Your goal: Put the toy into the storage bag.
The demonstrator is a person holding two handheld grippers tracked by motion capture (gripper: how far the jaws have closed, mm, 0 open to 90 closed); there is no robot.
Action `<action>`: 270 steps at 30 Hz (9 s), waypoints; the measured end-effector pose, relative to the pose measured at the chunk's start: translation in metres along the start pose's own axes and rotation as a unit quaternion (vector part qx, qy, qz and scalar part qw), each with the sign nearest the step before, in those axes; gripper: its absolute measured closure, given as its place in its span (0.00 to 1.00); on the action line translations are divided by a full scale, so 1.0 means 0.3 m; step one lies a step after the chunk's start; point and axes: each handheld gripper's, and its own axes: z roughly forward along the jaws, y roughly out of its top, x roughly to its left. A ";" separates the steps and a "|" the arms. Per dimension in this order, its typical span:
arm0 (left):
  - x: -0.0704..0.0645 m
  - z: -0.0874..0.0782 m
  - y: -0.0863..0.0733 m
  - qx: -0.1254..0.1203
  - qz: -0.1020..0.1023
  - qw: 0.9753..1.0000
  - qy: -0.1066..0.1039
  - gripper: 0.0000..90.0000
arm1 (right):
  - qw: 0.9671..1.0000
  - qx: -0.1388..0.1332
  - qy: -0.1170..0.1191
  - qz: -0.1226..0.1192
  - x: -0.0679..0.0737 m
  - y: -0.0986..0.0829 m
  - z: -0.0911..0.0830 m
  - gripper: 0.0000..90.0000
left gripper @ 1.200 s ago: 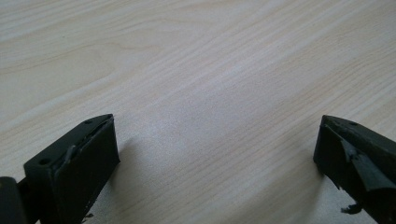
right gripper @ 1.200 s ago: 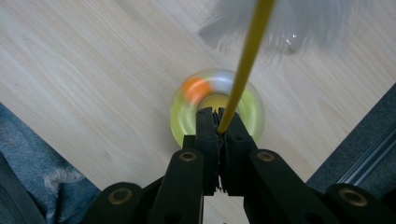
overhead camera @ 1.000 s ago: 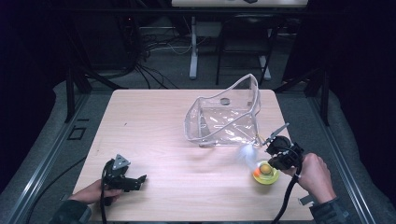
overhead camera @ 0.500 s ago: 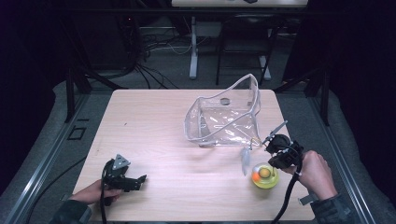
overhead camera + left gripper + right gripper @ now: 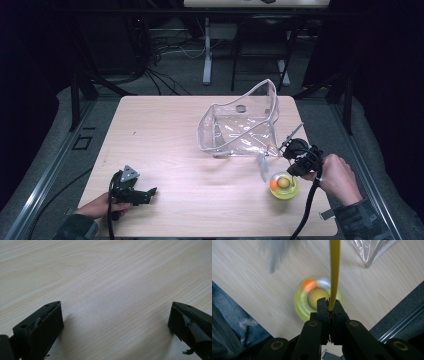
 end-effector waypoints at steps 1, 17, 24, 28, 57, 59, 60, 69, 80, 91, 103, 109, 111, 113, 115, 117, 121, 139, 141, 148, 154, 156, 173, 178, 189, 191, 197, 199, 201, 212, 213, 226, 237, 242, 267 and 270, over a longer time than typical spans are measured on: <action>0.000 0.000 0.000 0.000 0.000 1.000 0.000 0.00 | 1.000 0.001 0.001 -0.001 -0.002 0.002 -0.003 0.98; 0.000 0.000 0.000 0.000 0.000 1.000 0.000 0.00 | 1.000 0.003 -0.019 -0.009 -0.040 0.038 -0.078 0.98; 0.000 0.000 0.000 0.000 0.000 1.000 0.000 0.00 | 1.000 -0.002 -0.024 -0.007 -0.049 0.049 -0.106 0.98; 0.000 0.000 0.000 0.000 0.000 1.000 0.000 0.00 | 1.000 -0.001 -0.027 -0.008 -0.061 0.058 -0.128 0.98; -0.001 0.000 0.000 0.000 -0.001 1.000 -0.001 0.00 | 0.998 0.002 -0.054 0.009 -0.143 0.101 -0.210 0.97; 0.000 0.000 0.000 0.000 0.000 1.000 0.000 0.00 | 0.998 0.001 -0.057 0.011 -0.146 0.101 -0.212 0.97; 0.000 0.000 0.000 0.000 0.000 1.000 0.000 0.00 | 0.998 0.000 -0.061 0.013 -0.153 0.105 -0.218 0.98; 0.000 -0.001 0.000 0.002 0.000 1.000 -0.001 0.00 | 0.998 0.005 -0.067 0.013 -0.182 0.134 -0.245 0.97; 0.001 -0.002 0.001 0.004 0.001 1.000 -0.003 0.00 | 0.998 0.002 -0.062 0.015 -0.215 0.162 -0.274 0.98; 0.001 -0.002 0.001 0.004 0.001 1.000 -0.003 0.00 | 0.997 0.008 -0.070 0.026 -0.256 0.172 -0.303 0.98; 0.001 -0.002 0.001 0.004 0.001 1.000 -0.003 0.00 | 0.997 -0.003 -0.072 0.039 -0.298 0.205 -0.351 0.98; 0.001 -0.002 0.001 0.004 0.001 1.000 -0.003 0.00 | 0.996 -0.005 -0.074 0.044 -0.317 0.228 -0.377 0.98; 0.001 -0.002 0.001 0.004 0.001 1.000 -0.003 0.00 | 0.996 -0.007 -0.072 0.047 -0.326 0.233 -0.379 0.98; 0.001 -0.002 0.001 0.004 0.001 1.000 -0.003 0.00 | 0.996 -0.006 -0.073 0.048 -0.336 0.240 -0.379 0.98; 0.001 -0.002 0.001 0.004 0.001 1.000 -0.003 0.00 | 0.996 -0.005 -0.075 0.050 -0.344 0.248 -0.384 0.98; 0.001 -0.002 0.001 0.004 0.001 1.000 -0.003 0.00 | 0.996 -0.010 -0.074 0.055 -0.351 0.253 -0.391 0.98; 0.001 -0.002 0.001 0.004 0.001 1.000 -0.003 0.00 | 0.995 -0.007 -0.082 0.057 -0.363 0.262 -0.407 0.98; 0.001 -0.002 0.001 0.004 0.000 1.000 -0.003 0.00 | 0.994 -0.022 -0.092 0.058 -0.385 0.321 -0.497 0.98; 0.001 -0.002 0.001 0.004 0.000 1.000 -0.002 0.00 | 0.994 -0.022 -0.093 0.059 -0.383 0.324 -0.496 0.98; 0.001 -0.002 0.001 0.004 0.000 1.000 -0.003 0.00 | 0.994 -0.021 -0.093 0.052 -0.384 0.351 -0.500 0.98; 0.001 -0.002 0.001 0.004 0.000 1.000 -0.002 0.00 | 0.994 -0.026 -0.095 0.051 -0.386 0.372 -0.521 0.98; 0.001 -0.002 0.001 0.004 0.000 1.000 -0.003 0.00 | 0.994 -0.031 -0.096 0.053 -0.384 0.379 -0.525 0.98; 0.001 -0.002 0.001 0.004 0.000 1.000 -0.003 0.00 | 0.993 -0.044 -0.106 0.039 -0.368 0.465 -0.577 0.98; 0.001 -0.002 0.001 0.004 0.000 1.000 -0.003 0.00 | 0.992 -0.054 -0.105 0.037 -0.357 0.487 -0.581 0.98; 0.001 -0.002 0.001 0.004 0.000 1.000 -0.003 0.00 | 0.993 -0.057 -0.098 0.022 -0.332 0.536 -0.567 0.98; 0.001 -0.002 0.001 0.004 0.000 1.000 -0.002 0.00 | 0.994 -0.056 -0.097 0.020 -0.329 0.541 -0.564 0.98; 0.001 -0.002 0.001 0.004 0.000 1.000 -0.003 0.00 | 0.994 -0.058 -0.091 0.008 -0.307 0.576 -0.545 0.98; 0.001 -0.002 0.001 0.004 0.001 1.000 -0.002 0.00 | 0.994 -0.060 -0.089 0.005 -0.300 0.584 -0.539 0.97; 0.001 -0.002 0.001 0.004 0.000 1.000 -0.003 0.00 | 0.994 -0.063 -0.086 0.005 -0.295 0.590 -0.532 0.97; 0.001 -0.002 0.001 0.004 0.000 1.000 -0.003 0.00 | 0.995 -0.063 -0.078 -0.009 -0.266 0.636 -0.492 0.97; 0.001 -0.002 0.001 0.004 0.000 1.000 -0.003 0.00 | 0.995 -0.069 -0.073 -0.007 -0.264 0.642 -0.480 0.97; 0.001 -0.002 0.001 0.004 0.000 1.000 -0.002 0.00 | 0.996 -0.059 -0.061 -0.011 -0.265 0.682 -0.386 0.97; 0.001 -0.002 0.001 0.004 0.000 1.000 -0.002 0.00 | 0.998 -0.050 -0.040 -0.007 -0.274 0.677 -0.284 0.97; 0.001 -0.002 0.001 0.004 0.000 1.000 -0.003 0.00 | 0.998 -0.046 -0.032 -0.001 -0.279 0.666 -0.240 0.97; 0.001 -0.002 0.001 0.004 0.000 1.000 -0.002 0.00 | 1.000 0.005 -0.008 0.005 -0.299 0.583 -0.071 0.97; 0.001 -0.002 0.001 0.004 0.000 1.000 -0.003 0.00 | 1.000 0.011 -0.004 0.006 -0.298 0.581 -0.049 0.97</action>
